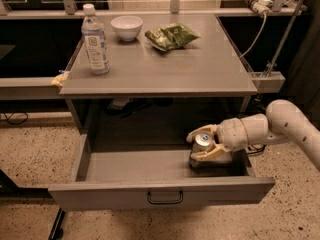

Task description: Place redbull can into top drawer

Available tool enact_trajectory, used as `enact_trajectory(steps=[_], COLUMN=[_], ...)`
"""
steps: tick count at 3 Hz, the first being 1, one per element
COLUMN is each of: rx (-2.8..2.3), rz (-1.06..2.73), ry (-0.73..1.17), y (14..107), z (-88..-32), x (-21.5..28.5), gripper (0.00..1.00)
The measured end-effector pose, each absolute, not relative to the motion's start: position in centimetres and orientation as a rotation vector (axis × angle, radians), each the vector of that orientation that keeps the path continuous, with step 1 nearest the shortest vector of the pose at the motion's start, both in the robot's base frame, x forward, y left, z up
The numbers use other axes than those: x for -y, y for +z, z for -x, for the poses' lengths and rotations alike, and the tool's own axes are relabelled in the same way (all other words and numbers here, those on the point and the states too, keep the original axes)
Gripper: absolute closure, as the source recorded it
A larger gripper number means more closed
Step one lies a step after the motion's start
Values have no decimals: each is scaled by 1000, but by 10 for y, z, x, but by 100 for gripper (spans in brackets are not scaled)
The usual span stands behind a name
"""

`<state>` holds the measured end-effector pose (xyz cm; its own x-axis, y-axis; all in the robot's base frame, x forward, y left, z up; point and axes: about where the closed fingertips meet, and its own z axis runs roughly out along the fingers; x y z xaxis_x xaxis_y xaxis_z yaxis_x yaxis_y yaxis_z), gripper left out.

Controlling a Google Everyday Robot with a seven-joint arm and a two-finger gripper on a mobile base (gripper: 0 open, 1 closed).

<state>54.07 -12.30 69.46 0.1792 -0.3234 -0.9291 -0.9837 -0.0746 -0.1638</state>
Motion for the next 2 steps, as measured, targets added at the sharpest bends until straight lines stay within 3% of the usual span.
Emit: enact_trajectory(steps=[1,2], rx=[-1295,-1295], rz=[1570,1570], ry=[940,940], y=[684,684], z=[-543,-544], x=[124,124], gripper=[100,83])
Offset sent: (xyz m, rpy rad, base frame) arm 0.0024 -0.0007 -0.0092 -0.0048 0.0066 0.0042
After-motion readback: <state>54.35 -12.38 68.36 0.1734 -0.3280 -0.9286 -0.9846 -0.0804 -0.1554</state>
